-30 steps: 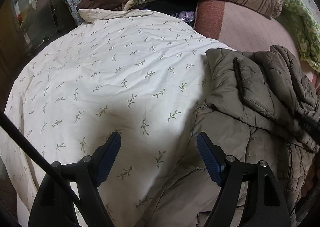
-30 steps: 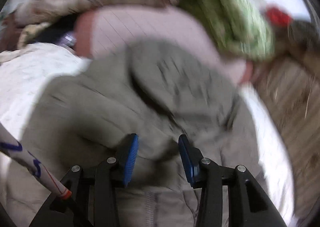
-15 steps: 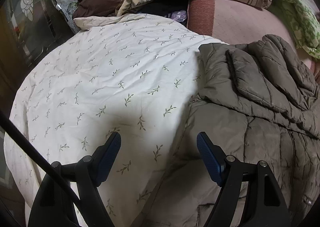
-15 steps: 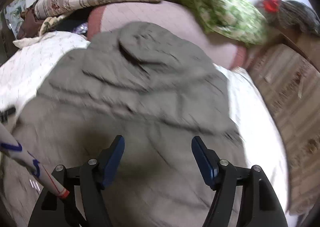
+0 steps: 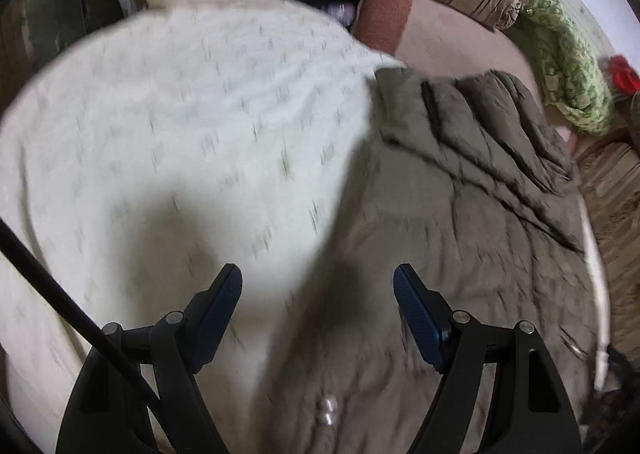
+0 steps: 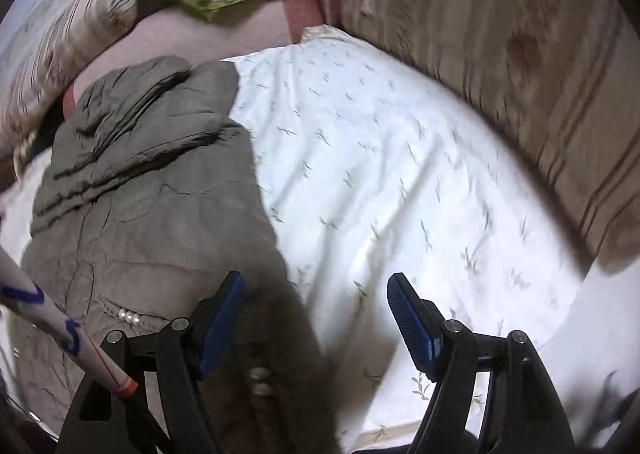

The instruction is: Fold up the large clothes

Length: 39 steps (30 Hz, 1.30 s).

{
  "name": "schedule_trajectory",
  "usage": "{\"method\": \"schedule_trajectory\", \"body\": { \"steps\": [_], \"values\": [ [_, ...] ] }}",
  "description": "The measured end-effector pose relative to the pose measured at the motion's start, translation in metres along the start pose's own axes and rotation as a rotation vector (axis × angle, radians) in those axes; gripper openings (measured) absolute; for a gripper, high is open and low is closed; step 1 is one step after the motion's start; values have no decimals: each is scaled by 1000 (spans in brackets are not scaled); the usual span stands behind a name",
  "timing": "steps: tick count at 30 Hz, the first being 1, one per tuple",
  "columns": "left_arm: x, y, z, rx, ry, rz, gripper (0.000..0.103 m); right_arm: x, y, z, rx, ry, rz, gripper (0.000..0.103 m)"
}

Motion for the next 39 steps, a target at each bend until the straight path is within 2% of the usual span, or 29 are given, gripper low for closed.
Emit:
{"method": "schedule_trajectory", "body": {
  "steps": [3, 5, 7, 10, 13, 16, 18, 22, 24, 27, 30, 35, 39],
  "values": [
    [-11, 8, 14, 43, 68, 39, 77, -14, -18, 3, -62, 18, -79, 78],
    [-22, 13, 15, 70, 108, 37, 77, -25, -22, 2, -102, 33, -143, 78],
    [-32, 14, 15, 87, 152, 74, 77, -33, -20, 1, -134, 45, -208, 78],
    [-34, 5, 18, 40, 169, 69, 77, -49, -18, -1, -180, 101, -339, 78],
    [-34, -9, 33, -6, 239, 199, 77, -59, -19, -4, -208, 129, -416, 80],
    [-30, -16, 42, -31, 250, 243, 77, -60, -23, -5, -252, 155, -507, 80],
    [-27, -15, 48, -20, 256, 282, 77, -62, -21, 0, -262, 201, -592, 80],
    [-26, 0, 51, 60, 276, 373, 77, -58, -12, 16, -229, 275, -699, 79],
    [-21, 9, 57, 94, 274, 404, 75, -52, -6, 27, -190, 293, -703, 78],
    [-15, 16, 62, 115, 265, 424, 71, -43, -4, 41, -163, 307, -713, 69],
    [-13, 20, 67, 128, 255, 434, 71, -36, -3, 51, -166, 315, -743, 68],
    [-5, 18, 79, 103, 243, 423, 71, -34, 11, 75, -111, 342, -699, 62],
    [1, 17, 89, 77, 238, 422, 69, -25, 16, 86, -125, 329, -716, 50]
  ]
}}
Point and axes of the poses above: each gripper's, at about its wrist camera, not at the fingertips, and x roughly against the way its jaws point, y to its left, z to its underside, the point moved 2 cm from there along -x, roughly the way its jaws point, and after that the axes turned 1 degree about -y, right-handed, at the moved point
